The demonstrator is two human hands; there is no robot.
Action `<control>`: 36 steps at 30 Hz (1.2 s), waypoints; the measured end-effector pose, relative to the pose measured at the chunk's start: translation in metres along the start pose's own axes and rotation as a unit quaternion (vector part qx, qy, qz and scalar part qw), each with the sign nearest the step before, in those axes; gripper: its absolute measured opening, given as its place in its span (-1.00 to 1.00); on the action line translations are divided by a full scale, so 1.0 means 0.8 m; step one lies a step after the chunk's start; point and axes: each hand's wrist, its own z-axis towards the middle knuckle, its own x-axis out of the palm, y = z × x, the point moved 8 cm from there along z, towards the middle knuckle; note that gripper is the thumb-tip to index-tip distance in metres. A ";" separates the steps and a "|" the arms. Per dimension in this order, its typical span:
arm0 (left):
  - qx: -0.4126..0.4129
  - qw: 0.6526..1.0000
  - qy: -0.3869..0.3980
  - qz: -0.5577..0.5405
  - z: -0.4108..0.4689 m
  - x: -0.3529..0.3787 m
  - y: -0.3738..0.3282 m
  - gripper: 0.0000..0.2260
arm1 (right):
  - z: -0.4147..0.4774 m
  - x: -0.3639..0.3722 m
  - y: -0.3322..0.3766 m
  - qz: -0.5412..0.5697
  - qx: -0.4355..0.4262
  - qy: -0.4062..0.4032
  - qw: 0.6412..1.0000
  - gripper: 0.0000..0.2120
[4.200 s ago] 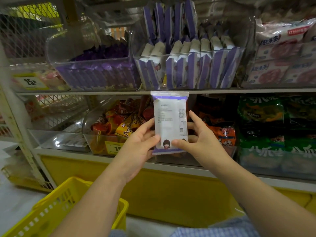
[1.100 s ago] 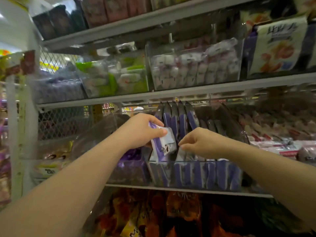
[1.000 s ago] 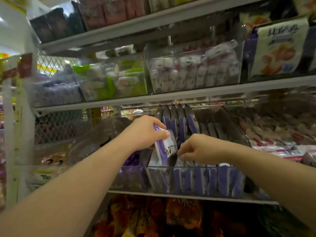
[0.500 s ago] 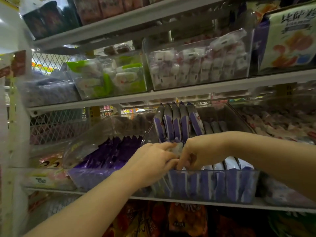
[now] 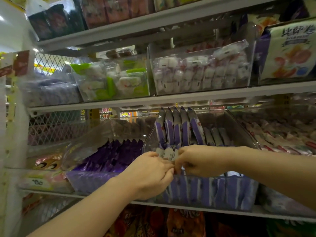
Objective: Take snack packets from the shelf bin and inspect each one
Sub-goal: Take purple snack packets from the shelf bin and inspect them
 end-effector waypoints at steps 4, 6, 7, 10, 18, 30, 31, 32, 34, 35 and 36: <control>-0.016 0.999 0.032 0.001 -0.001 0.001 0.001 -0.54 | -0.010 -0.052 -0.019 0.077 0.060 -0.099 0.990 -0.86; -0.026 0.999 0.047 -0.004 -0.003 0.000 -0.001 -0.56 | -0.018 -0.070 -0.030 0.213 0.085 -0.136 0.964 -0.82; -0.027 0.998 0.049 -0.007 -0.004 -0.001 -0.002 -0.57 | -0.021 -0.074 -0.034 0.274 0.094 -0.152 0.945 -0.79; -0.033 0.998 0.053 -0.010 -0.006 -0.006 -0.007 -0.59 | -0.038 -0.083 -0.035 0.379 0.103 -0.207 0.896 -0.78; -0.126 0.982 0.019 -0.136 -0.036 -0.030 -0.012 -0.68 | -0.110 -0.093 0.007 0.440 0.020 -0.366 0.820 -0.78; -0.186 0.606 -0.108 -0.766 -0.111 -0.005 -0.065 -0.73 | -0.163 0.016 0.104 0.469 -0.037 -0.419 0.777 -0.88; -0.179 0.603 -0.123 -0.768 -0.114 0.000 -0.066 -0.75 | -0.163 0.025 0.107 0.462 -0.029 -0.426 0.777 -0.87; -0.177 0.603 -0.137 -0.765 -0.118 0.005 -0.066 -0.75 | -0.162 0.034 0.110 0.455 -0.020 -0.431 0.779 -0.83; -0.184 0.614 -0.148 -0.753 -0.128 0.021 -0.064 -0.71 | -0.160 0.057 0.109 0.464 0.000 -0.433 0.772 -0.63; -0.190 0.621 -0.147 -0.746 -0.135 0.031 -0.064 -0.70 | -0.159 0.072 0.105 0.477 0.016 -0.432 0.765 -0.54; -0.193 0.630 -0.140 -0.739 -0.141 0.042 -0.066 -0.69 | -0.158 0.087 0.100 0.492 0.037 -0.428 0.757 -0.48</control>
